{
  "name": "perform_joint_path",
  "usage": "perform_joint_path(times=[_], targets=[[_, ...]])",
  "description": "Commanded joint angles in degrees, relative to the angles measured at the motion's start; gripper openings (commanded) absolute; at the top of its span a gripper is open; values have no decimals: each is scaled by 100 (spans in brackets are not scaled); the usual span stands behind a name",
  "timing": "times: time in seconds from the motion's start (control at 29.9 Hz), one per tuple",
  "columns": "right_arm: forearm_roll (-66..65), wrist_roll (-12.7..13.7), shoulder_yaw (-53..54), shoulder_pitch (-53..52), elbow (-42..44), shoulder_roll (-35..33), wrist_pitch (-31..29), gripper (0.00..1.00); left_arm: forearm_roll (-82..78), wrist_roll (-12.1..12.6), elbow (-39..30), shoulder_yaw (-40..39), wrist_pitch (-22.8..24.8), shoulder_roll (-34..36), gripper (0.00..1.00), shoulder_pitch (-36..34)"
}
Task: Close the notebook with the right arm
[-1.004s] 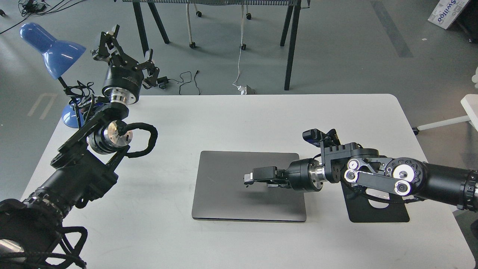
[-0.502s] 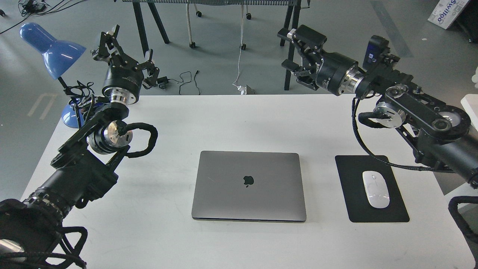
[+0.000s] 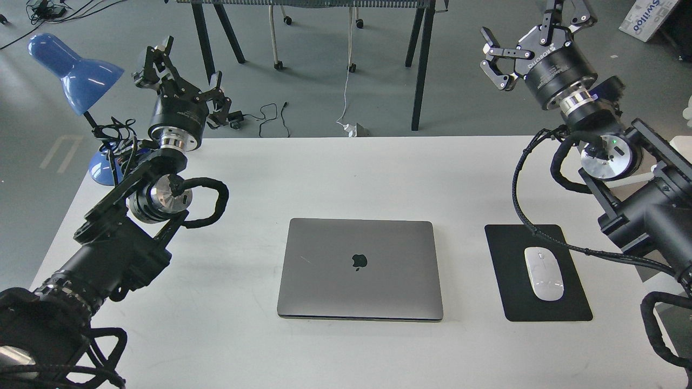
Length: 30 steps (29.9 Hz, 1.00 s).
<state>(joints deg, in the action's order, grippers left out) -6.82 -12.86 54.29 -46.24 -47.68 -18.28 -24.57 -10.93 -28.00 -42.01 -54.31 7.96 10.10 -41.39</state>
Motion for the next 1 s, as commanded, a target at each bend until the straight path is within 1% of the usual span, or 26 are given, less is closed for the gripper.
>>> perform_joint_path(times=[0.0,0.1,0.23,0.64,0.97], targets=[[84,2,326,211,-13,192,-74,100,3,0,0,-1,4,0,100,-1],[225,2,600,440,-5,359,-56,100,3,0,0,-1,4,0,100,-1],[233,2,635,476,39,474,40,100,3,0,0,-1,-5,0,100,-1],[233,2,653,467,39,667,58,100,3,0,0,-1,4,9,100,-1],[233,2,653,467,31,668,58,100,3,0,0,-1,-5,0,100,-1]])
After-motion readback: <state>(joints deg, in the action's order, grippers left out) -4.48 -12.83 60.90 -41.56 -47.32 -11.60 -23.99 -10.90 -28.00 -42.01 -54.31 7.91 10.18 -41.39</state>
